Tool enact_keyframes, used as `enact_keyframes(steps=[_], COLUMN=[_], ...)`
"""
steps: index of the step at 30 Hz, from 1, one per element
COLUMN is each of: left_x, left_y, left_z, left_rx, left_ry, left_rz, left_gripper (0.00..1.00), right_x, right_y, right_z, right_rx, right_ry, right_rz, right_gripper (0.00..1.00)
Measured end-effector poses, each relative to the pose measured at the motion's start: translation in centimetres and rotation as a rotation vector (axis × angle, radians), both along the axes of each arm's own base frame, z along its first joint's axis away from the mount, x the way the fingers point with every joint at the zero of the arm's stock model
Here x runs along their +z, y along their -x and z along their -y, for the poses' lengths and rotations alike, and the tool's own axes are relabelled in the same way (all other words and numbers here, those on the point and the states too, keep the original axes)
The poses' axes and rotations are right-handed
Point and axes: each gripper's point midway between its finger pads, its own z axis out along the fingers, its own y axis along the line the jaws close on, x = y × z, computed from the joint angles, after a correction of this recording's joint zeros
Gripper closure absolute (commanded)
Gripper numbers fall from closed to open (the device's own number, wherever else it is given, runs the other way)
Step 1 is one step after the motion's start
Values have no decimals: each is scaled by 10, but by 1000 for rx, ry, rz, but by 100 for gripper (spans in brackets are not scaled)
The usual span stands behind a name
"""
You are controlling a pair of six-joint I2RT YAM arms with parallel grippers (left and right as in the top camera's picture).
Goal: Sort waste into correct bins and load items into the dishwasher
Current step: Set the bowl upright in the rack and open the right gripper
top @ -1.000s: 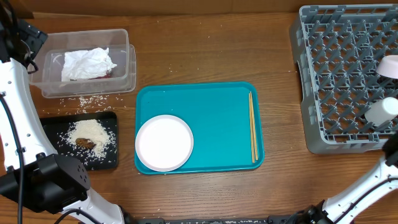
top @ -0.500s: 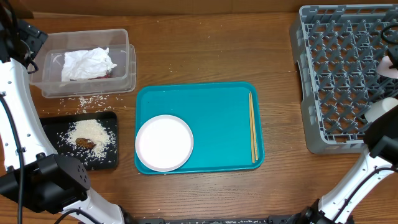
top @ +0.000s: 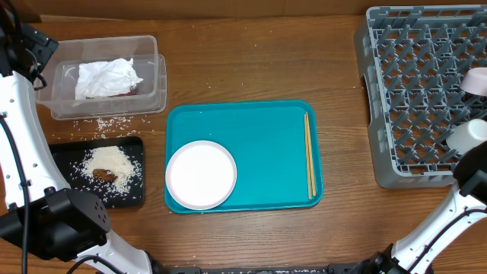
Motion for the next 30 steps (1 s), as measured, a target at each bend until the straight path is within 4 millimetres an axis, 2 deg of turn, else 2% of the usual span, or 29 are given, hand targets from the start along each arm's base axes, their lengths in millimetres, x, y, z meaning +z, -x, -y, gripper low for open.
enact_keyframes(steps=[2,6,8,11,14,16,19,22,27,30], left_x=[0,0,0,0,0,0,0,0,0,0], left_y=[0,0,0,0,0,0,0,0,0,0], left_z=[0,0,0,0,0,0,0,0,0,0], left_rx=[0,0,0,0,0,0,0,0,0,0], left_ry=[0,0,0,0,0,0,0,0,0,0], left_rz=[0,0,0,0,0,0,0,0,0,0], left_gripper=[0,0,0,0,0,0,0,0,0,0], right_x=[10,44,57,63,54,41,9,-8,-5,8], right_y=[-18,-52,-60,-66,-65,-64,-56,-46,-33,-27], right_z=[2,3,2,4,4,4,2,0,1,0], right_rx=[23,106,132,146,148,145,129,96,56,44], right_ry=[8,39,51,68,61,44,-3,-34,-47,-47], right_rz=[89,271,323,350,330,302,224,168,135,134], right_gripper=[96,96,96,96,96,96,96,96,96,96])
